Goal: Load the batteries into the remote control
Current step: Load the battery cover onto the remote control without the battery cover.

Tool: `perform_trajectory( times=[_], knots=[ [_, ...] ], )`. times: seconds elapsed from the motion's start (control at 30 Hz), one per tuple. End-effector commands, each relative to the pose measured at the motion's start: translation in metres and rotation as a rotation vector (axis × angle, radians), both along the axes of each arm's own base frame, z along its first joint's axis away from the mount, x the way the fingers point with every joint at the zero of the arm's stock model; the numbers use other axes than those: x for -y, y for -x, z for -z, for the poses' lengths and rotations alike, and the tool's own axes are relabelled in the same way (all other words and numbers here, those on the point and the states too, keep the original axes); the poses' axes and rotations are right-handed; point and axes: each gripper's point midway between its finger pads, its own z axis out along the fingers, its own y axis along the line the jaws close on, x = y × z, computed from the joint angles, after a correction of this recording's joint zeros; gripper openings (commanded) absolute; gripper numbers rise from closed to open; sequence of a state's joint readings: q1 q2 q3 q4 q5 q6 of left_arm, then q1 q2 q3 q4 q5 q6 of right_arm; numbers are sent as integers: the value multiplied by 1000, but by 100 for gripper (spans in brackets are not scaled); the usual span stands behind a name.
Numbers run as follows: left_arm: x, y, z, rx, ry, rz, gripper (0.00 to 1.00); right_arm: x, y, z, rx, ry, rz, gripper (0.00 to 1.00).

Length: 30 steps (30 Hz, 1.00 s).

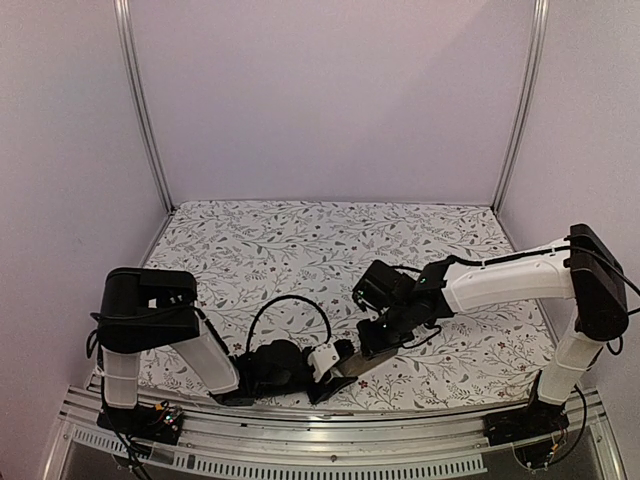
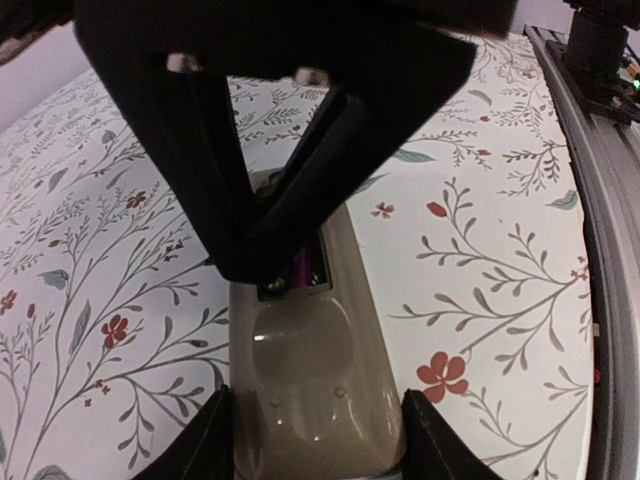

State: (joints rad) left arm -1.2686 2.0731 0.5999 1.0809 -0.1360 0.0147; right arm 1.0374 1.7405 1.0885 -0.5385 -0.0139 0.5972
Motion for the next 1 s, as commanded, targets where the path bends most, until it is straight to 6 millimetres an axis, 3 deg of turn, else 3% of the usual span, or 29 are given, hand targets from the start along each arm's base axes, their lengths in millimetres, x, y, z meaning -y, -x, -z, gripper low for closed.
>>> perform_trajectory(
  times=[0.0, 0.3, 0.5, 0.77, 0.97],
  knots=[
    [-13, 6, 32, -12, -113, 4, 47, -1, -2, 0, 6, -10, -10, 17],
    [-14, 5, 31, -12, -107, 0, 47, 1, -1, 12, -2, 13, -21, 14],
    [-16, 4, 31, -13, -107, -5, 47, 8, 0, 9, 12, 38, -10, 14],
    [-17, 3, 30, -15, -103, -12, 47, 7, -10, -7, 102, 57, -4, 27],
    [-17, 3, 30, -16, -102, -10, 47, 6, -8, 0, 108, 53, -31, 35]
  ],
)
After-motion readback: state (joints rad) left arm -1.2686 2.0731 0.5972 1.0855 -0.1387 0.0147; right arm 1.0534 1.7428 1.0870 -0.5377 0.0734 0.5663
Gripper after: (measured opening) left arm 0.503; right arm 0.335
